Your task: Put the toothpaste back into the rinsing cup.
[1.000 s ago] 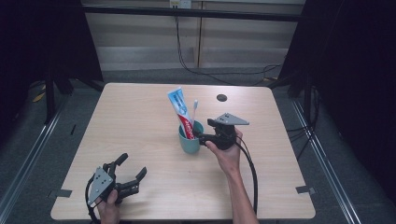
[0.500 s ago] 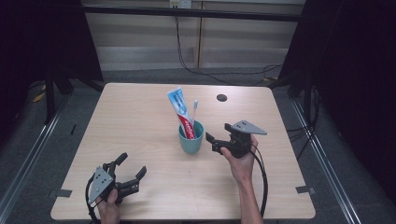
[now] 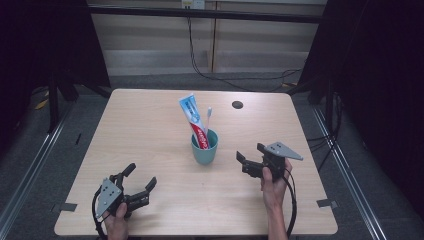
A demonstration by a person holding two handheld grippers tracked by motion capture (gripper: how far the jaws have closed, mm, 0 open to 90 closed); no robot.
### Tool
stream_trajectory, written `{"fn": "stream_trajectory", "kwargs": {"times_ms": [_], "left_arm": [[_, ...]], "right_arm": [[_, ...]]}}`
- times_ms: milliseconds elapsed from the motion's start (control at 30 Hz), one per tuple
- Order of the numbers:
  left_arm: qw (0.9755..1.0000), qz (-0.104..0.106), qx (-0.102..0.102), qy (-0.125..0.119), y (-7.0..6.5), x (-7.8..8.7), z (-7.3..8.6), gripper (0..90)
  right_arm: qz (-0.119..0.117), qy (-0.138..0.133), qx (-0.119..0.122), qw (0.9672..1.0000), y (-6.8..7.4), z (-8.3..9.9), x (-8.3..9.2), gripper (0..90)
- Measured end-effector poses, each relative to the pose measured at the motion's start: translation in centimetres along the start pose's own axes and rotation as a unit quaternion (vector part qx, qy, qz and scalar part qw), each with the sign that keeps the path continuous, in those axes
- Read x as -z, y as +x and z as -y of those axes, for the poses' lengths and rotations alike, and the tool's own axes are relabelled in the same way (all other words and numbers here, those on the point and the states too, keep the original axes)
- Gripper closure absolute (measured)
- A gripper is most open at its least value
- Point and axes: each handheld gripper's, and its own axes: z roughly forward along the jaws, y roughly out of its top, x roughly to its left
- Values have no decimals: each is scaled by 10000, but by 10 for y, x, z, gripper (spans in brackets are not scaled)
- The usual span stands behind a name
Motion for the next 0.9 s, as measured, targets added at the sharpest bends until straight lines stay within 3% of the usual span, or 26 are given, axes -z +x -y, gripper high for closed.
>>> {"fn": "stream_trajectory", "kwargs": {"times_ms": [200,500,567,667,900], "left_arm": [[10000,0,0,-7,0,0,0,157],[10000,-1,13,-12,0,0,0,157],[10000,2,6,-4,0,0,0,157],[10000,-5,-10,-2,0,0,0,157],[10000,2,-20,-19,0,0,0,156]], "right_arm": [[281,-145,56,9995,-3,21,10,139],[554,25,73,9984,-9,47,20,139],[626,-142,67,9979,-9,54,24,138],[669,-156,51,9976,-10,61,27,138],[811,-149,10,9966,-11,66,26,136]]}}
